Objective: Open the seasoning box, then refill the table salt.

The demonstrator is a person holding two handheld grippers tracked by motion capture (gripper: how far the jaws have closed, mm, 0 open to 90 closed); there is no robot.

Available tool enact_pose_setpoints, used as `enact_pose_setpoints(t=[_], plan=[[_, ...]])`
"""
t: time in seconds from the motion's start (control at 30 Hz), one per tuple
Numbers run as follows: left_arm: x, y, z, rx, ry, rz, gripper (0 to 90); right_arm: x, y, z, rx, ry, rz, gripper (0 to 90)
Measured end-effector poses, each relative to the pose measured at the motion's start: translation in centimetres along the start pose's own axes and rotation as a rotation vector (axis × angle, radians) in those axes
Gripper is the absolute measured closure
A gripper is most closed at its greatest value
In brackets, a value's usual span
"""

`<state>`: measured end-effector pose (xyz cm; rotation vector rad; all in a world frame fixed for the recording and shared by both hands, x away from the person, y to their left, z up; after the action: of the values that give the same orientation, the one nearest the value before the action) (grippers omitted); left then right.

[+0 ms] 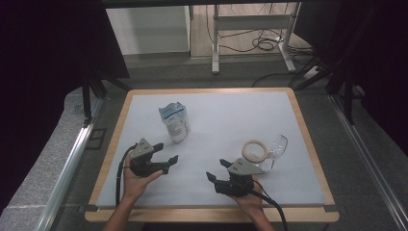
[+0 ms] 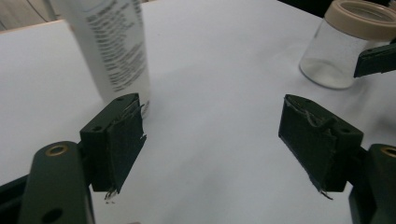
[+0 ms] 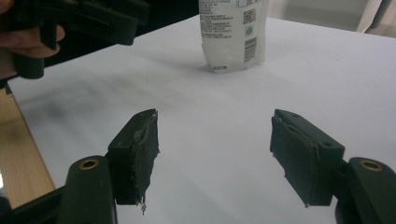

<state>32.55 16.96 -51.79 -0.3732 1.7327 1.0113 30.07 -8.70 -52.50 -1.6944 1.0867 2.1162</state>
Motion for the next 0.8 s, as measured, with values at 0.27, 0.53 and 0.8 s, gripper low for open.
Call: enact_pose_setpoints(t=[0.27, 0.53, 0.8], plan=[[0.1, 0.5, 0.7, -0.026, 0.028, -0.018, 23.8, 0.7, 0.0, 0.1, 0.009, -0.003, 0.015, 32.5], [-0.4, -0.3, 2.1, -0.071, 0.047, -0.024, 29.1, 1.6, -0.1, -0.1, 0.027, 0.018, 0.047, 32.2], [-3.1, -1.1, 4.3, -0.125, 0.047, -0.062, 34.5, 1.2, 0.8, -0.3, 0.055, 0.026, 0.028, 31.8]])
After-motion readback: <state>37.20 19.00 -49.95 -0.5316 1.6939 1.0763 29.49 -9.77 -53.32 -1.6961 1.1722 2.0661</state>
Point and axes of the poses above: each handheld gripper's, and its own axes: y roughly backward along the jaws, x roughly out of its underside, z roughly to its left, the point moved 5 cm from there along -y, roughly forward along the jaws, and after that the axes turned 1 degree about -y, right-handed, at the moved point
